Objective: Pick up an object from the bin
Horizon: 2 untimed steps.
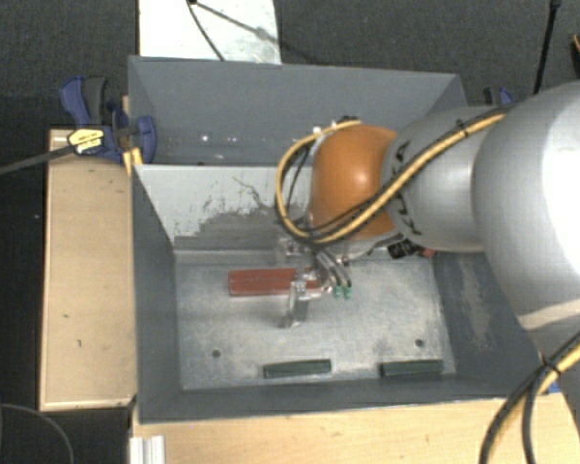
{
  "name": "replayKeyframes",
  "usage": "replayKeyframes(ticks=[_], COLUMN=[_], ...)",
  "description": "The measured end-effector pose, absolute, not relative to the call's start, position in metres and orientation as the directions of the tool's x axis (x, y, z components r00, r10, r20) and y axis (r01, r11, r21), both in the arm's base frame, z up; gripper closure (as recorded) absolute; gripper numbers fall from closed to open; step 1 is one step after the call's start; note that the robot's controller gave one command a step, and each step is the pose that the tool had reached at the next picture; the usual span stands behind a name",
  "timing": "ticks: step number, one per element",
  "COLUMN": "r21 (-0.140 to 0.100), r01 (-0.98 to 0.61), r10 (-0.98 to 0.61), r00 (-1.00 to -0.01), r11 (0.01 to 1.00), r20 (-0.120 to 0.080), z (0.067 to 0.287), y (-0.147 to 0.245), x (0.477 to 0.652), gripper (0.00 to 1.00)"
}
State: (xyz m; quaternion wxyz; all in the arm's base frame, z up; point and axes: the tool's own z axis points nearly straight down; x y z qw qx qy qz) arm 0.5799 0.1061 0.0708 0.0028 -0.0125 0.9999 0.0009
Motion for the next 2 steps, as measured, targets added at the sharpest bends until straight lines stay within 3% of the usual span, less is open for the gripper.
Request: replayKeyframes(ticks=[1, 2], r21=[0.002, 0.001], r01=[-0.022, -0.084], r10=[-0.022, -0.084], r00=[-1.000, -0.996], r11=[1.000, 0.996], r20=[-0.005, -0.011], z=[0.071, 0.240], y=[0.106, 0.114], x=[0.580, 0.582], gripper=[1.00, 1.00])
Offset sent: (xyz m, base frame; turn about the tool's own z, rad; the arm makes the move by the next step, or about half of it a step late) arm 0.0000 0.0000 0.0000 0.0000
